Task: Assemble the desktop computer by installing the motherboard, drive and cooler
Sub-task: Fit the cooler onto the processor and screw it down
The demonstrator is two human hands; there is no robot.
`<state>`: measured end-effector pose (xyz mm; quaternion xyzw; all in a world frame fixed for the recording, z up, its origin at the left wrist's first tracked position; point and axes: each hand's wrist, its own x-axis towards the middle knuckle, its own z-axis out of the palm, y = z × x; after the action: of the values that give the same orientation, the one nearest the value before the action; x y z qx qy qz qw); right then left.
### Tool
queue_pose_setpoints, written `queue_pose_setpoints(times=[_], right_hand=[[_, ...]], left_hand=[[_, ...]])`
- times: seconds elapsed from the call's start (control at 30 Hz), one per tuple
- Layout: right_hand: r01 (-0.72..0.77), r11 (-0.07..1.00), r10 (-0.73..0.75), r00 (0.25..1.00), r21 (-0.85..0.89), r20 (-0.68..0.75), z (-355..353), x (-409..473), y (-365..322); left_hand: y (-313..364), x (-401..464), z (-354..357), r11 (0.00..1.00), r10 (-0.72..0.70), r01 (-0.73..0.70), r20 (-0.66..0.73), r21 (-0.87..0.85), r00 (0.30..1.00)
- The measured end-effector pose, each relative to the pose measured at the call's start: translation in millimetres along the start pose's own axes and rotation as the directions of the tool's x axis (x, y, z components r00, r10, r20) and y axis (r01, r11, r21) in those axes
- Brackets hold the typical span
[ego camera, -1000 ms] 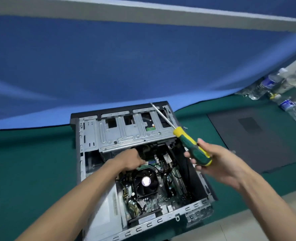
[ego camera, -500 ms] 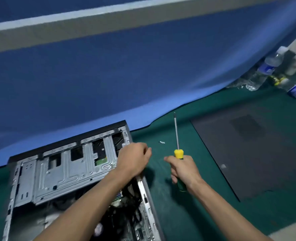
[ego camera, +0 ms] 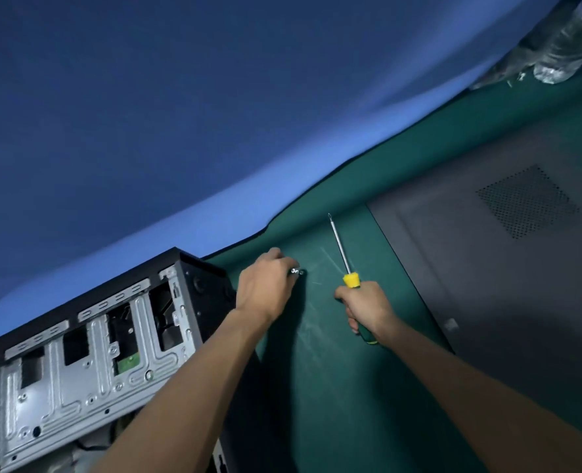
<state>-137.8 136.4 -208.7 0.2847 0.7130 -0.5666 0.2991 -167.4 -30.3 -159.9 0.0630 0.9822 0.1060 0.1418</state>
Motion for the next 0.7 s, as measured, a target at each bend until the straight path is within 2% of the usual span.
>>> queue_pose_setpoints(times=[0.27,0.7], right_hand=[[-0.045,0.998,0.043,0.997,0.032,0.057,-0.1,12.9,6.3],[-0.057,0.997,0.053,0.996,0.056,0.067,1.7,15.6,6.2]], left_hand=[[8.7,22.6,22.1,0.993,0.03,-0.035,0.046,0.11,0.999],[4.8,22.8,36.2,0.994,-0.003,0.001,0.017,0.112,1.0]])
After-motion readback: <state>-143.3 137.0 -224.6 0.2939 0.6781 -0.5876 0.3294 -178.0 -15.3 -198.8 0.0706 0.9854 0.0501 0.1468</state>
